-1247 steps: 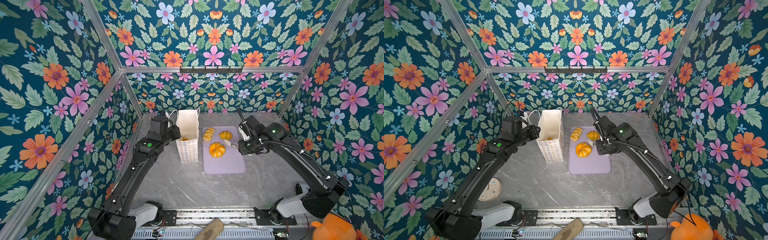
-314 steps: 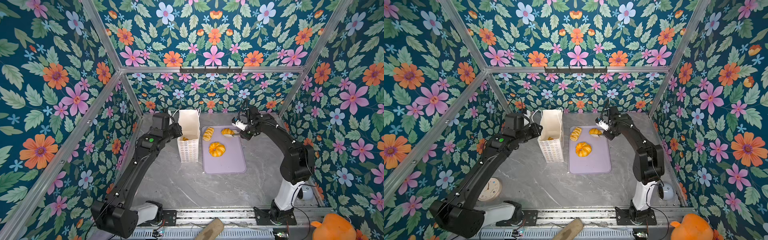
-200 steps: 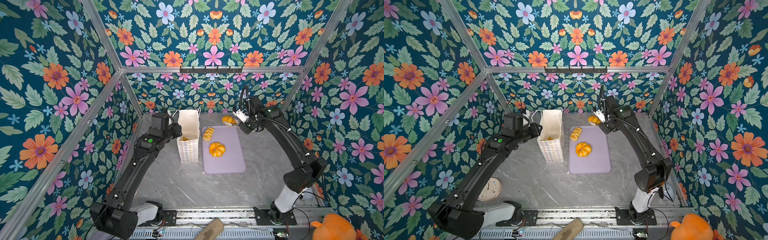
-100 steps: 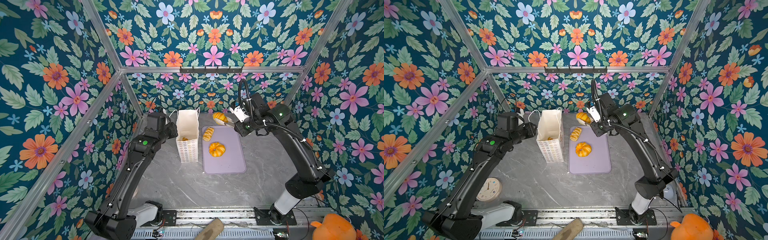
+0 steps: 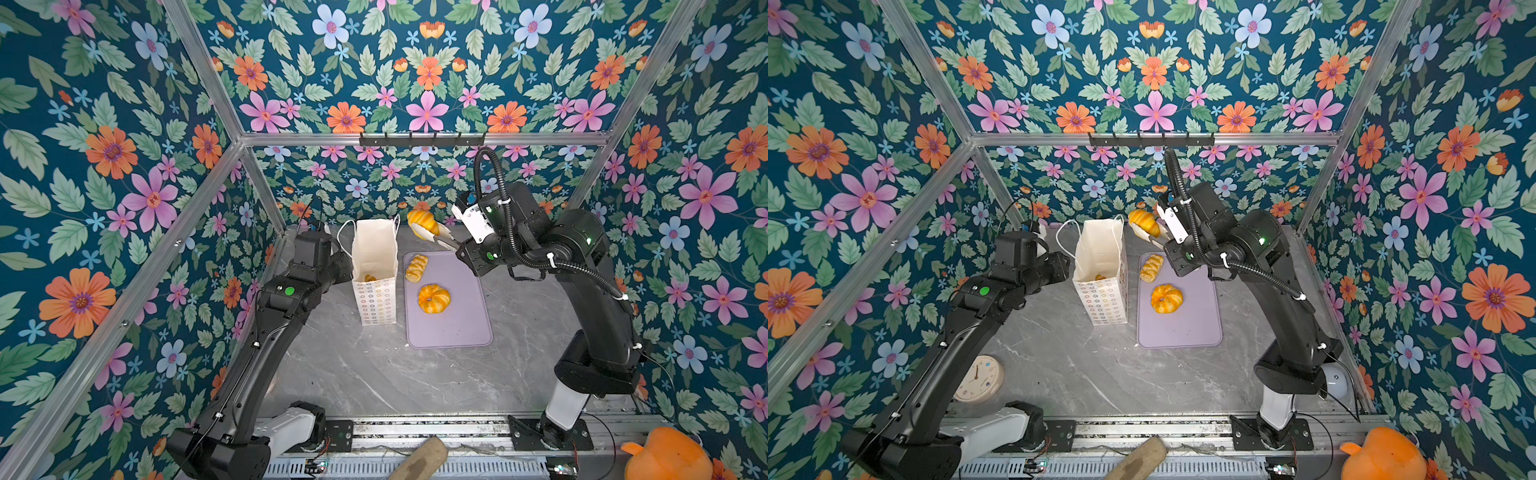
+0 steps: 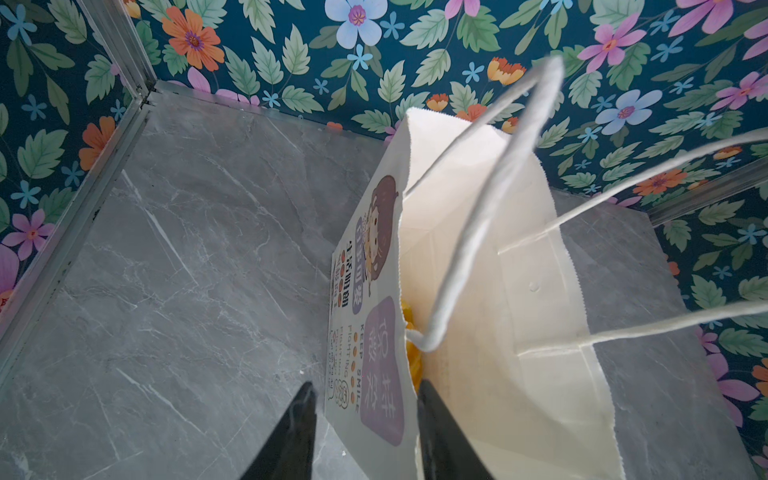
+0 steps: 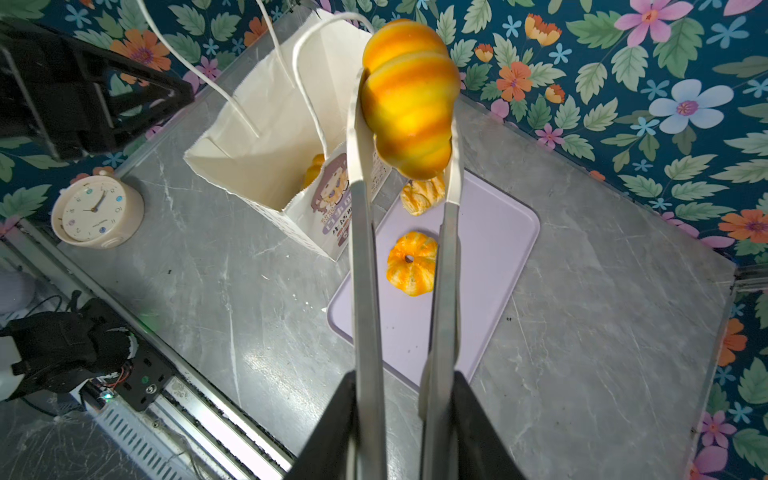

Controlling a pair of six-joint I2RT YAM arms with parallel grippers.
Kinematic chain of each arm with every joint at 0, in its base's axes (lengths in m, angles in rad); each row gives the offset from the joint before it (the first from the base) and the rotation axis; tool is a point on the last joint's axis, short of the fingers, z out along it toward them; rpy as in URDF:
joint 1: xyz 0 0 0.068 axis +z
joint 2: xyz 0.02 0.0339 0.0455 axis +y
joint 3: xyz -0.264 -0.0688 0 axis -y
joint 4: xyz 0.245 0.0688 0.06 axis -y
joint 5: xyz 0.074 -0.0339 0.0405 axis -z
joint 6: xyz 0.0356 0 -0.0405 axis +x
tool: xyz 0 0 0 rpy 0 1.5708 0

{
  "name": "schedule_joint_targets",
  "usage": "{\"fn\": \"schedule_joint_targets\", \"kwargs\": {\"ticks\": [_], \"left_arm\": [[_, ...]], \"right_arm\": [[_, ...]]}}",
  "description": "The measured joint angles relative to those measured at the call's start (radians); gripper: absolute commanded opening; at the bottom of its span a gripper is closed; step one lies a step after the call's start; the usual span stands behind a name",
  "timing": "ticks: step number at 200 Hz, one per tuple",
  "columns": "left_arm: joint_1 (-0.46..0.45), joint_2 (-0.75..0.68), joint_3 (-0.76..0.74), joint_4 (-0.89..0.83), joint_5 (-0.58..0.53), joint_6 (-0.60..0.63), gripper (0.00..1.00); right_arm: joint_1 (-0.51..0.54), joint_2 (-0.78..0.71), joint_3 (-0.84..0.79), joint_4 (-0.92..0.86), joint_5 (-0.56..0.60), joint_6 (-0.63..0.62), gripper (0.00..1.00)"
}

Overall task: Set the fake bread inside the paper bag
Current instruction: 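Lift the striped bun with the tongs and carry it over the bag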

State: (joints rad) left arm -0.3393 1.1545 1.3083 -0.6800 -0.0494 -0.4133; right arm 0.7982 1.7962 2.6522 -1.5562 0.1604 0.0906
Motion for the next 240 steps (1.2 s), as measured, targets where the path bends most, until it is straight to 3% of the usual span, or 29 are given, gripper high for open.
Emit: {"fn": "schedule_joint_targets", "kwargs": {"ticks": [55,148,240], "left_arm": [[0.000,0.001,-0.011,0.004,0.001,0.000,0.42],[0.000,0.006,-0.012,0.012,0.001,0.000,0.42],[0.000,0.019,-0.012,0.015,0.003,0.000,0.42]], "right_arm": [[0.093,-0.048,-0.032,0.056,-0.016,0.067,0.34],[0.137,-0.052,-0.164,0.293,-0.143,0.197,0.34],[0.163,0.081,-0.148,0.327,-0.051,0.301,0.34]]}}
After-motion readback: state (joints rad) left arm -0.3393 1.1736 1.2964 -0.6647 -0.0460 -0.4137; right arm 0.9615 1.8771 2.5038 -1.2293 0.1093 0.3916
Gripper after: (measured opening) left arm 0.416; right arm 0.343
